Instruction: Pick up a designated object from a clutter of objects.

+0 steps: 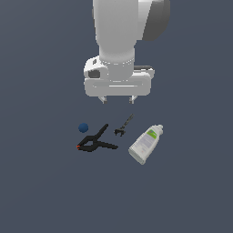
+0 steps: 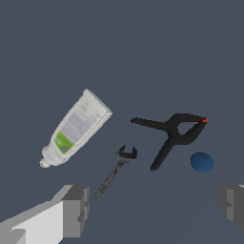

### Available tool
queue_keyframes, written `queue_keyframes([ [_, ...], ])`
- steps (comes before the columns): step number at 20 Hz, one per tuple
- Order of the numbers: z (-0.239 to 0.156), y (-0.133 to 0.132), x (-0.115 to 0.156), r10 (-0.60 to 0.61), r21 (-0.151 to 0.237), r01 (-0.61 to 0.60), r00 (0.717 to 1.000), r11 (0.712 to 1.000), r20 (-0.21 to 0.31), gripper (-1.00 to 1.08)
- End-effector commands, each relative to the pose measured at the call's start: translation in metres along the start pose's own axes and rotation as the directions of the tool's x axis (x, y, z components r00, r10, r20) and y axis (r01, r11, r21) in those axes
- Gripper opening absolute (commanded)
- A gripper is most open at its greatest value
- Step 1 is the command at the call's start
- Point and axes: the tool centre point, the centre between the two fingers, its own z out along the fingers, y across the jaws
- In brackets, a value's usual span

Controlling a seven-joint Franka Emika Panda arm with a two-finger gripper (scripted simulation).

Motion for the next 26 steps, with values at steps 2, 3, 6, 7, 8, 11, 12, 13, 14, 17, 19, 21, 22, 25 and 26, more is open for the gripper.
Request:
queue_keyframes([
  [2, 0.000, 0.000, 0.000, -0.001, 0.000, 0.001, 1.000, 1.000, 0.001, 1.00],
  [3, 0.001, -0.002, 0.000, -0.006, -0.001, 0.006, 1.000, 1.000, 0.002, 1.00],
  [6, 0.003, -0.011, 0.000, -0.033, -0.006, 0.033, 0.999, 0.999, 0.014, 1.00],
  [7, 0.004, -0.015, 0.000, -0.044, -0.008, 0.045, 0.999, 0.999, 0.019, 1.00],
  [8, 0.005, -0.018, 0.000, -0.053, -0.009, 0.053, 0.998, 0.999, 0.023, 1.00],
  [11, 0.004, -0.022, 0.000, -0.060, -0.011, 0.061, 0.998, 0.998, 0.027, 1.00],
  [12, 0.005, -0.022, 0.000, -0.060, -0.011, 0.060, 0.998, 0.998, 0.027, 1.00],
  [13, 0.005, -0.021, 0.000, -0.059, -0.011, 0.059, 0.998, 0.998, 0.026, 1.00],
  [14, 0.005, -0.020, 0.000, -0.059, -0.011, 0.059, 0.998, 0.998, 0.026, 1.00],
  [17, 0.009, -0.017, 0.001, -0.066, -0.009, 0.066, 0.997, 0.998, 0.025, 1.00],
  [19, 0.013, -0.013, 0.001, -0.075, -0.008, 0.075, 0.997, 0.997, 0.025, 1.00],
  [21, 0.018, -0.009, 0.002, -0.086, -0.006, 0.086, 0.996, 0.996, 0.024, 1.00],
  [22, 0.021, -0.006, 0.002, -0.092, -0.005, 0.092, 0.995, 0.996, 0.023, 1.00],
  [25, 0.032, 0.005, 0.004, -0.115, -0.002, 0.115, 0.993, 0.993, 0.021, 1.00],
  [26, 0.036, 0.009, 0.004, -0.124, -0.001, 0.124, 0.992, 0.992, 0.020, 1.00],
])
